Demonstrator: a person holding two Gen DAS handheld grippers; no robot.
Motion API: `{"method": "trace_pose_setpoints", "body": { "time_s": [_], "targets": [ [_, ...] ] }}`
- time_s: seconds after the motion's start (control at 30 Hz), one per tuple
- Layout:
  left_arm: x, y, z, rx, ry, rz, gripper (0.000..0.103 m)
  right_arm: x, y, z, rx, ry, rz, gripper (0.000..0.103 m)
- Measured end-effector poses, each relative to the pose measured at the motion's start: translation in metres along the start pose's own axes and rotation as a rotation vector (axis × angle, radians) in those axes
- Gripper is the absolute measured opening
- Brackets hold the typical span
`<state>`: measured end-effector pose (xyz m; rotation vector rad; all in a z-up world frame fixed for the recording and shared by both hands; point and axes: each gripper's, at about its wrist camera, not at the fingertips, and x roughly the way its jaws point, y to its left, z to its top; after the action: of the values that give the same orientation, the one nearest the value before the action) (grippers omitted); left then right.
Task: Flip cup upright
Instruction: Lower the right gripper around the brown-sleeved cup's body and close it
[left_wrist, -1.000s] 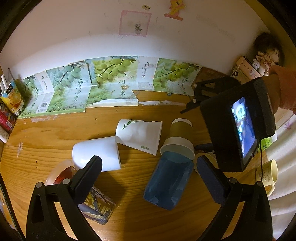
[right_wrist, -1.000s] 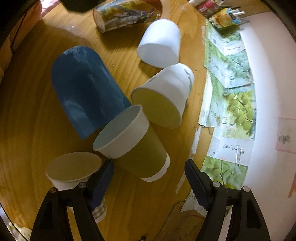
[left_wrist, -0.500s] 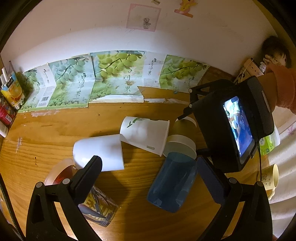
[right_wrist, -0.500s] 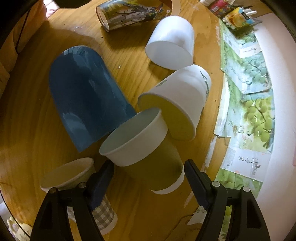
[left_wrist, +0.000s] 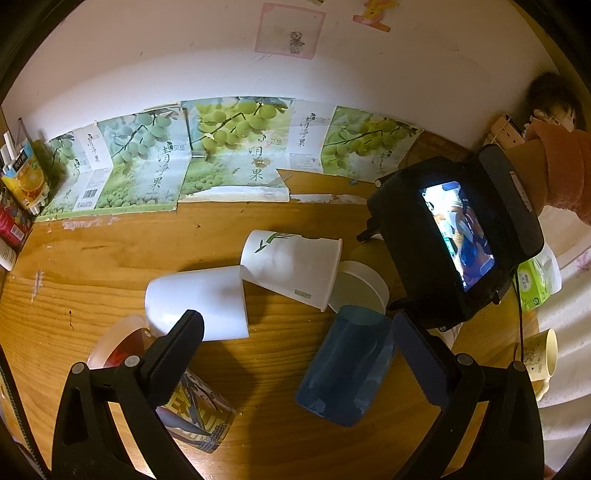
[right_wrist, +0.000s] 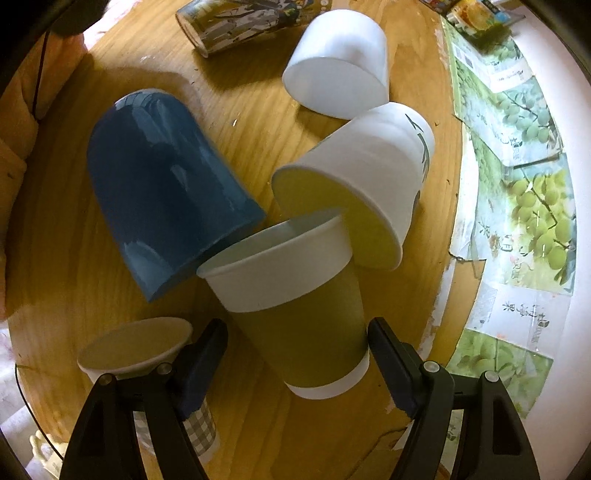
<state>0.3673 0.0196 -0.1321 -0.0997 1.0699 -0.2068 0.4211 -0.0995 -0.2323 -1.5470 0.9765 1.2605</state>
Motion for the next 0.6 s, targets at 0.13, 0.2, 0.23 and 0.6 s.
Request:
{"method": "trace_pose_setpoints", "body": {
  "time_s": [0.13,0.2,0.23,0.6],
  "targets": [
    [0.000,0.000,0.000,0.000,-0.001,0.000,0.102,0.003,-0.006,0.004,0.031,-0.007,0.020,0.076],
    [0.000,0.000,0.000,0.002,-0.002,0.008,0.102,0.002,-0.008,0.004,0.042,0.000,0.028,0.071],
    [0.000,0.000,0.000,0.003,-0.003,0.010,0.102,0.003,-0.011,0.006,0.049,0.002,0.029,0.069],
    [-0.003,0.002,-0.001,-0.007,-0.005,-0.013,0.102,-0.005,-0.006,0.002,0.155,0.010,0.037,0.066]
  ]
}}
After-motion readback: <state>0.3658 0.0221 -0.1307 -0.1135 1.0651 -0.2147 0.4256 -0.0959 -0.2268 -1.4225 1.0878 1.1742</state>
